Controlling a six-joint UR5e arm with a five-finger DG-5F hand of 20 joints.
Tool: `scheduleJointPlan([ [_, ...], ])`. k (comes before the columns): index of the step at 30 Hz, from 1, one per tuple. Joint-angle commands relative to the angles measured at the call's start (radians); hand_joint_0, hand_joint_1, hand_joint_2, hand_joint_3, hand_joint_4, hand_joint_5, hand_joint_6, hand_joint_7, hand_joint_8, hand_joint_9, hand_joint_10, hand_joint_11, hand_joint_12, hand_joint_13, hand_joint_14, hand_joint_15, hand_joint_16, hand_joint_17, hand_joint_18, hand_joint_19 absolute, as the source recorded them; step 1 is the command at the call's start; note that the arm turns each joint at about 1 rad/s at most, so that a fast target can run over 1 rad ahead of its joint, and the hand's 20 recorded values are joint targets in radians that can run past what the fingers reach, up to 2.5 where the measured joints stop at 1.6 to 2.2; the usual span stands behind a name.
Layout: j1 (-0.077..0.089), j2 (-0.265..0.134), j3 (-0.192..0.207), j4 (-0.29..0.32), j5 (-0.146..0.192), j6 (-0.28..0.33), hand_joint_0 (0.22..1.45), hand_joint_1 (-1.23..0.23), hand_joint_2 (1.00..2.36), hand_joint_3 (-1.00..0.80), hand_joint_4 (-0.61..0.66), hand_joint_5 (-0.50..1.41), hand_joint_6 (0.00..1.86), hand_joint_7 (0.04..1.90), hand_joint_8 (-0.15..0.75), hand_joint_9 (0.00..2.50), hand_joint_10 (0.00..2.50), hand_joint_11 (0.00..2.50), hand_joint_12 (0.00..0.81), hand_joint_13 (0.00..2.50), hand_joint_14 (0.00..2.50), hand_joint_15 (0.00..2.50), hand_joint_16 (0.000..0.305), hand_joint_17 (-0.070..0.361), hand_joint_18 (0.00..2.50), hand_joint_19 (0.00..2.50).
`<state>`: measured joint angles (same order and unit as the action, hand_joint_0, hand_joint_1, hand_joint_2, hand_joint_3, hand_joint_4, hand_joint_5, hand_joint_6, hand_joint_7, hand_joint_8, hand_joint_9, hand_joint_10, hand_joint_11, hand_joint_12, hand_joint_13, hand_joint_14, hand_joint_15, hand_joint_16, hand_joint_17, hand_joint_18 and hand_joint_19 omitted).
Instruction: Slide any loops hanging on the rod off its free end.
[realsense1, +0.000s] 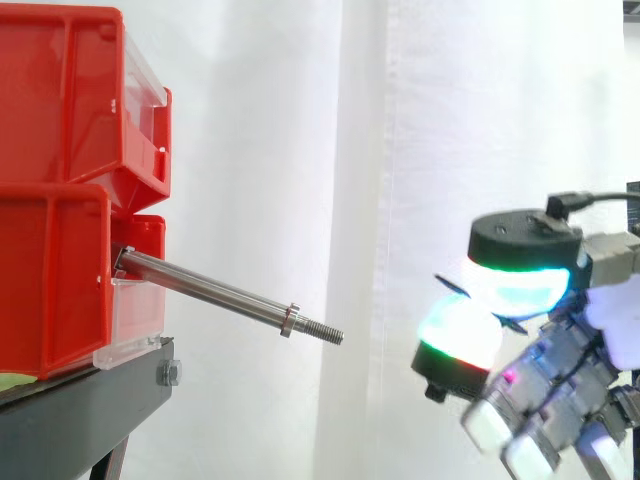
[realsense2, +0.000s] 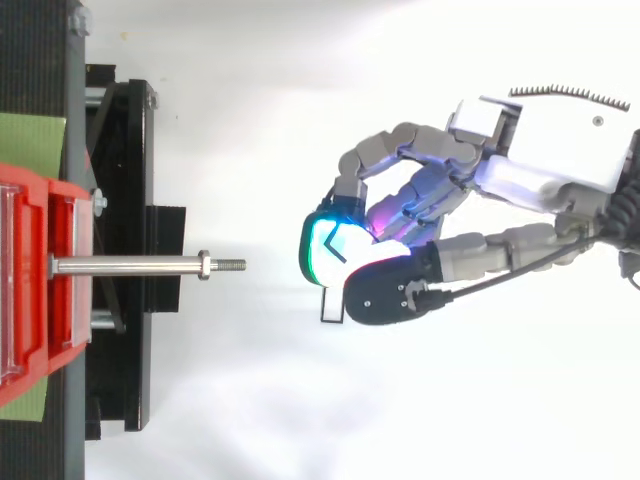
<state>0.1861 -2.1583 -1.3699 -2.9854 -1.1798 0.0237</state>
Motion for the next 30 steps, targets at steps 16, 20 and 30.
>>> scheduleJointPlan([
  [16,0.009,0.017,0.0,-0.196,-0.044,-0.122,0.63,-0.79,1.0,0.04,-0.2,-0.12,0.91,1.08,0.402,1.0,0.01,0.35,0.431,0.97,0.01,0.23,0.066,0.148,1.12,0.48],
  [20,0.012,0.054,0.0,-0.231,-0.04,-0.123,0.63,-0.8,1.0,0.05,-0.2,-0.12,0.91,1.09,0.404,1.01,0.01,0.34,0.432,0.97,0.01,0.23,0.066,0.149,1.13,0.48],
  [30,0.015,0.087,0.0,-0.285,-0.043,-0.12,0.63,-0.8,1.0,0.06,-0.2,-0.12,0.91,1.1,0.408,1.03,0.01,0.35,0.437,0.98,0.01,0.23,0.066,0.15,1.13,0.48],
])
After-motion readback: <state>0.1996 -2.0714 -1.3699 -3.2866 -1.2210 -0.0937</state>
